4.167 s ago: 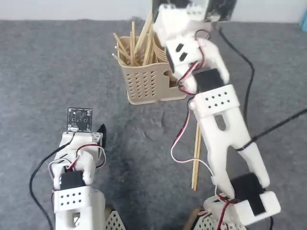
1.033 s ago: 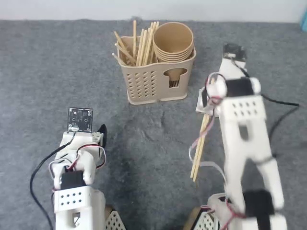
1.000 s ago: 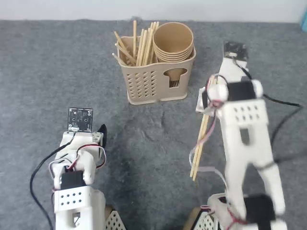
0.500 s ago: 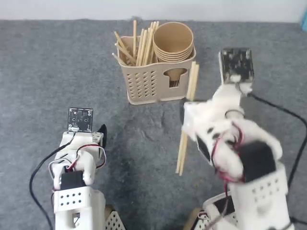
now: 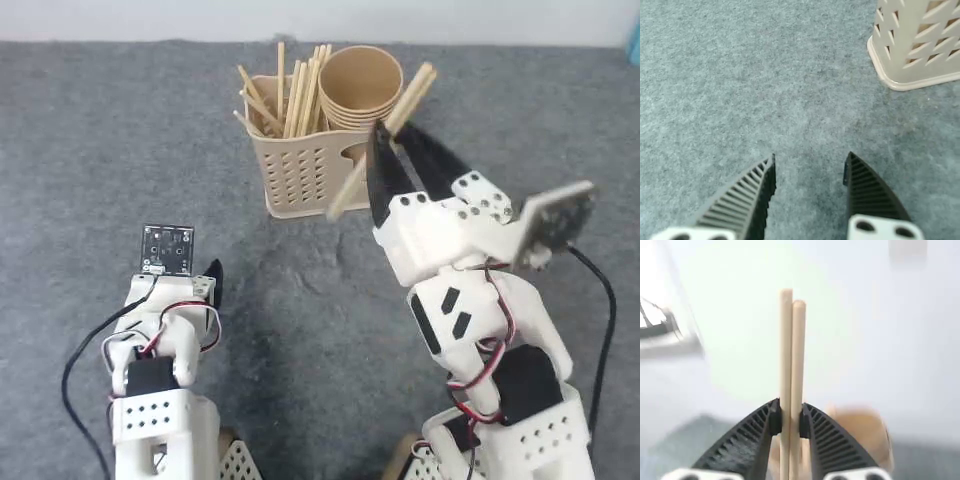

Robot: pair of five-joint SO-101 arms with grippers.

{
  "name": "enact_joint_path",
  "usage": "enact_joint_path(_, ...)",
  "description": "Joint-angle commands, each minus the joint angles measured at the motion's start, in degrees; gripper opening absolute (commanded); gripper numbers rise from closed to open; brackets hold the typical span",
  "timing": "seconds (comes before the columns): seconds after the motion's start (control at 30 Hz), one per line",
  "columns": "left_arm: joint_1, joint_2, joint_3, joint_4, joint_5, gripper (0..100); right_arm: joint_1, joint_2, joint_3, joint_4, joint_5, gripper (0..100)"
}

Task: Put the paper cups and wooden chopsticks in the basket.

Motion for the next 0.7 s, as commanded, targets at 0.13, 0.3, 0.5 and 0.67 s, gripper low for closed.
enact_joint_path(0.13,0.44,-1.05,-0.13,-0.53,-0.79,21,-5.58,4.0,-0.79,-18.07,4.75,0.9)
enact_joint_path(0.3,0.44,-1.05,-0.13,-0.53,-0.79,21,-5.49,16.92,-5.19,-27.21,4.84,0.9)
enact_joint_path(0.5,0.44,-1.05,-0.13,-0.62,-0.79,21,-3.3,35.91,-19.96,-27.47,4.84,0.9)
enact_joint_path(0.67,0.44,-1.05,-0.13,-0.62,-0.79,21,-0.48,47.78,-26.37,-27.47,4.57,0.9)
